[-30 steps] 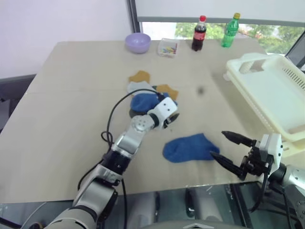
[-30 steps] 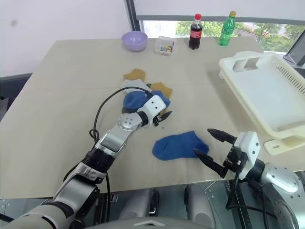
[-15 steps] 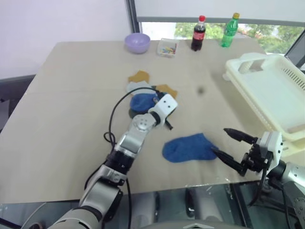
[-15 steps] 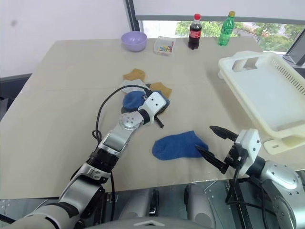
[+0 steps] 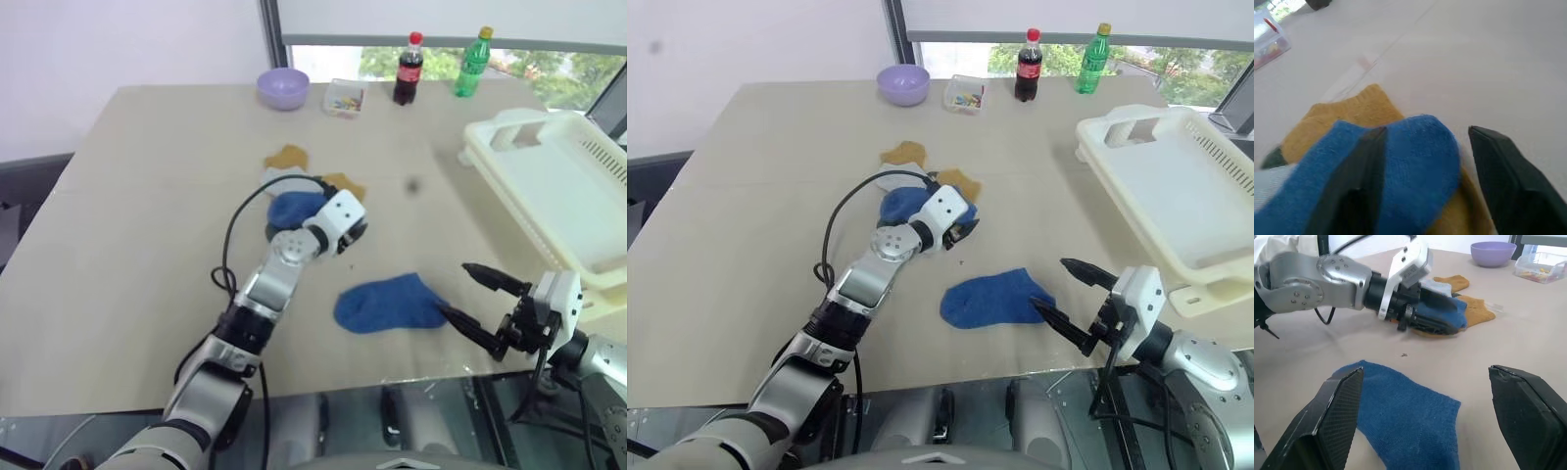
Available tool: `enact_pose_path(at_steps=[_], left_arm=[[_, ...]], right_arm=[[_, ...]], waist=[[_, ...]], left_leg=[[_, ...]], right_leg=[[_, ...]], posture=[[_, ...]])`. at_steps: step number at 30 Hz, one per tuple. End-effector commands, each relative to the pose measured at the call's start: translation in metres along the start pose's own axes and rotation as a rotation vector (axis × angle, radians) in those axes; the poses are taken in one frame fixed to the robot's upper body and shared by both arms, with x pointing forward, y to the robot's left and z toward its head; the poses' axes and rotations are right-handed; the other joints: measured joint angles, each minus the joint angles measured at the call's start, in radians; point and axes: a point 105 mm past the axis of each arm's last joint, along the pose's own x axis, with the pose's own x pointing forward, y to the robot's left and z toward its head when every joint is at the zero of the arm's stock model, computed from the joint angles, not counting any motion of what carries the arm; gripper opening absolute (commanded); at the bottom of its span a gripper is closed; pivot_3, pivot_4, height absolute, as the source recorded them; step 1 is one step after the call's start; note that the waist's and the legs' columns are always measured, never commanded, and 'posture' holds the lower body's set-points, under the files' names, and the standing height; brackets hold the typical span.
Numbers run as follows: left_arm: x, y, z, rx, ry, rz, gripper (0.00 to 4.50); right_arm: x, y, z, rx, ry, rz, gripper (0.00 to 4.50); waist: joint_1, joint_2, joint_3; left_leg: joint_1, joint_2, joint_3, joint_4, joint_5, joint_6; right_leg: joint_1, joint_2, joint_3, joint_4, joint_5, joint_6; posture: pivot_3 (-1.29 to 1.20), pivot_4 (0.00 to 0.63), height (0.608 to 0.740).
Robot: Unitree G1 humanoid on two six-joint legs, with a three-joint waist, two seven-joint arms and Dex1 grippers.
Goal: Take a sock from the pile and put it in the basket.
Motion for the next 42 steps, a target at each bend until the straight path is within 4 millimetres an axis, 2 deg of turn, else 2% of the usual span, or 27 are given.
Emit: enact_pose_path(at_steps=[1,2,6,8,11,16,21,26,37,40,42], left_arm=[[-0.012,0.022,0.013,-0.05,-0.022,0.073,2.55],[-0.017,0.023,0.009,-0.067,-0.007,0.076,2.55],[-0.048,0.024,-0.01,0.176,0.049,0.051,2.55],[-0.056,0.031,-0.024,0.164,0.087,0.085,2.55],[-0.062,0.039,-0.031,0.299,0.111,0.113,2.55],[-0.061,0.038,-0.036,0.33,0.109,0.121,2.55],[-0.05,0.036,-0.034,0.378,0.084,0.126,2.55],[-0.046,0.044,-0.031,0.449,0.057,0.17,2.55],[-0.042,0.052,-0.019,0.436,-0.017,0.242,2.55],[-0.043,0.054,-0.016,0.432,-0.034,0.258,1.74],[-0.044,0.054,-0.016,0.431,-0.035,0.258,0.7]], right_arm=[[-0.001,0.002,0.008,-0.036,-0.028,-0.006,4.17],[-0.001,0.002,0.008,-0.036,-0.027,-0.007,4.17],[-0.003,0.002,0.008,-0.033,-0.021,-0.017,4.17],[-0.003,0.003,0.007,-0.029,-0.019,-0.017,4.17],[-0.002,0.002,0.006,-0.027,-0.019,-0.015,4.17],[-0.001,0.001,0.006,-0.028,-0.018,-0.011,4.17],[-0.001,-0.001,0.007,-0.036,-0.015,-0.012,4.17],[-0.002,-0.001,0.006,-0.037,-0.013,-0.02,4.17],[-0.002,0.001,0.003,-0.032,-0.011,-0.029,4.17],[-0.002,0.0,0.003,-0.033,-0.011,-0.028,4.17],[-0.002,0.0,0.003,-0.034,-0.011,-0.027,4.17]], waist=[[-0.002,0.0,0.0],[-0.002,0.0,0.0],[-0.012,0.001,0.0],[-0.007,0.001,0.0],[0.005,0.0,0.0],[0.002,0.001,0.0],[0.0,0.001,0.0],[0.0,0.001,0.0],[0.0,0.0,0.0],[0.0,0.0,-0.001],[0.0,0.0,-0.001]], left_leg=[[0.0,0.0,0.0,0.0,0.0,0.0],[0.001,0.0,0.0,0.0,0.0,0.0],[0.002,0.001,0.001,0.0,0.0,0.0],[0.002,0.002,0.001,-0.001,0.0,0.0],[0.001,0.002,0.0,0.001,0.0,-0.001],[0.001,0.001,0.001,0.003,0.0,-0.001],[0.001,0.001,0.001,0.002,0.0,0.0],[0.001,0.001,0.001,0.003,0.0,0.0],[0.001,0.001,0.001,0.002,0.0,0.0],[0.001,0.001,0.001,0.003,0.0,0.0],[0.001,0.001,0.001,0.002,0.0,0.0]], right_leg=[[0.0,0.0,0.0,0.0,0.0,0.0],[0.0,0.0,0.0,0.0,0.0,0.0],[0.0,0.001,0.001,0.002,0.0,-0.001],[-0.001,0.001,0.001,0.003,0.001,-0.003],[0.0,0.0,0.001,0.003,-0.001,0.0],[0.0,-0.001,0.002,0.003,-0.001,0.0],[0.0,0.001,0.002,0.003,0.001,-0.003],[0.0,0.0,0.002,0.003,0.0,0.0],[0.0,0.0,0.002,0.004,0.002,-0.003],[0.0,0.0,0.002,0.004,0.002,-0.002],[0.0,0.0,0.002,0.004,0.004,0.0]], posture=[[0.0,0.15,0.735],[0.0,0.15,0.735],[0.0,0.15,0.735],[0.0,0.15,0.735],[0.0,0.15,0.735],[0.0,0.15,0.735],[0.0,0.15,0.735],[0.0,0.15,0.735],[0.0,0.15,0.735],[0.0,0.15,0.735],[0.0,0.15,0.735]])
